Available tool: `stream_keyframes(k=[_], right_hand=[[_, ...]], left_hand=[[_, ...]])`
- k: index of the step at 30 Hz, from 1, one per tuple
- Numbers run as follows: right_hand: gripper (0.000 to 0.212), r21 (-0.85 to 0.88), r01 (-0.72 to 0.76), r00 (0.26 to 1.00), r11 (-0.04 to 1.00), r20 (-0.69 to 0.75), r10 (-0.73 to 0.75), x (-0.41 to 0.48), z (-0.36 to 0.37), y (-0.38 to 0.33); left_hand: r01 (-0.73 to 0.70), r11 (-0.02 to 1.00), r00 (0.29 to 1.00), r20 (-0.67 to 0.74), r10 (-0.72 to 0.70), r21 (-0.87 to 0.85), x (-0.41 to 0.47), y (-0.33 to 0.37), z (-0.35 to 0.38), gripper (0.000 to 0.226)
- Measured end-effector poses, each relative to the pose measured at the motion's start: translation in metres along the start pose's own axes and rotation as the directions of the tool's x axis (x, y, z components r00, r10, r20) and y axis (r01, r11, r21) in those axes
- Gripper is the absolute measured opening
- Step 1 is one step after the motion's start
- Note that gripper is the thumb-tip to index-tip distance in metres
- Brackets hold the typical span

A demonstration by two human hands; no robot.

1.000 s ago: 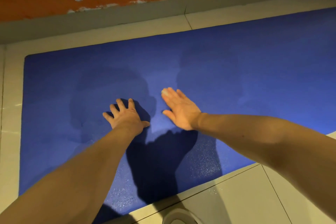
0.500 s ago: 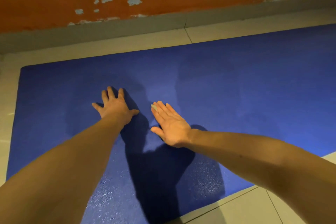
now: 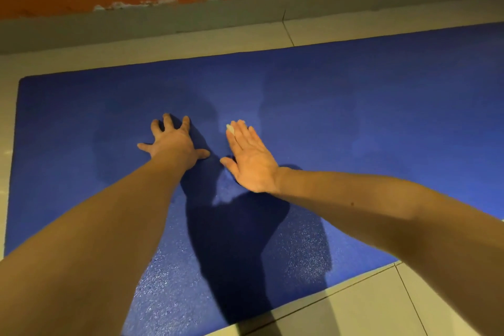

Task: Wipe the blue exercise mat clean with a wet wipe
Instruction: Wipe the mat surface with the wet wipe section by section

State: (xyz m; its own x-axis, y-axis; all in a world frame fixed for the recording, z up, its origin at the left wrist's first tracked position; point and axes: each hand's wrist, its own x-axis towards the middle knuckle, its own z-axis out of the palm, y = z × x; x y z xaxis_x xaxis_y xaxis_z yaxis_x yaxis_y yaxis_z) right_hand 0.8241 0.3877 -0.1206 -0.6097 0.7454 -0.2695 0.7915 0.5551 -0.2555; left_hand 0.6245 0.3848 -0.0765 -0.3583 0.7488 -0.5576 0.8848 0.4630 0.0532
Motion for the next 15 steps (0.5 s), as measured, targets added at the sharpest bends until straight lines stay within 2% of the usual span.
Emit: stream_keyframes(k=[2, 4, 5, 7, 10, 12, 15], right_hand=[[0.076, -0.067, 0.134, 0.991, 0.989, 0.028, -0.133, 0.001, -0.003, 0.016], [0.073, -0.130, 0.149, 0.989, 0.980, 0.047, -0.144, 0.009, -0.013, 0.044], [0.073, -0.134, 0.080, 0.997, 0.988, 0.029, -0.077, 0.015, -0.020, 0.061], [0.075, -0.120, -0.146, 0.989, 0.982, -0.007, 0.146, 0.030, -0.038, 0.090], [0.080, -0.111, -0.377, 0.925, 0.919, 0.007, 0.380, 0.050, -0.049, 0.096], [0.083, -0.056, -0.417, 0.909, 0.907, -0.012, 0.417, 0.056, -0.042, 0.073], [0.080, -0.002, -0.267, 0.963, 0.964, -0.029, 0.267, 0.052, -0.022, 0.022]], left_hand=[[-0.005, 1.000, 1.000, -0.009, 0.005, -0.001, 0.001, -0.001, 0.002, 0.110], [-0.014, 1.000, 1.000, -0.013, 0.014, -0.008, 0.002, -0.002, 0.003, 0.111], [-0.018, 1.000, 1.000, -0.011, 0.018, -0.011, 0.003, -0.003, 0.003, 0.110], [-0.024, 1.000, 1.000, -0.009, 0.024, -0.011, 0.002, -0.003, 0.003, 0.110], [-0.023, 1.000, 1.000, -0.007, 0.023, -0.010, 0.001, -0.003, 0.002, 0.110], [-0.017, 1.000, 1.000, 0.000, 0.017, -0.015, 0.001, -0.001, 0.001, 0.110], [-0.006, 1.000, 1.000, 0.004, 0.006, -0.009, 0.000, 0.000, 0.000, 0.110]])
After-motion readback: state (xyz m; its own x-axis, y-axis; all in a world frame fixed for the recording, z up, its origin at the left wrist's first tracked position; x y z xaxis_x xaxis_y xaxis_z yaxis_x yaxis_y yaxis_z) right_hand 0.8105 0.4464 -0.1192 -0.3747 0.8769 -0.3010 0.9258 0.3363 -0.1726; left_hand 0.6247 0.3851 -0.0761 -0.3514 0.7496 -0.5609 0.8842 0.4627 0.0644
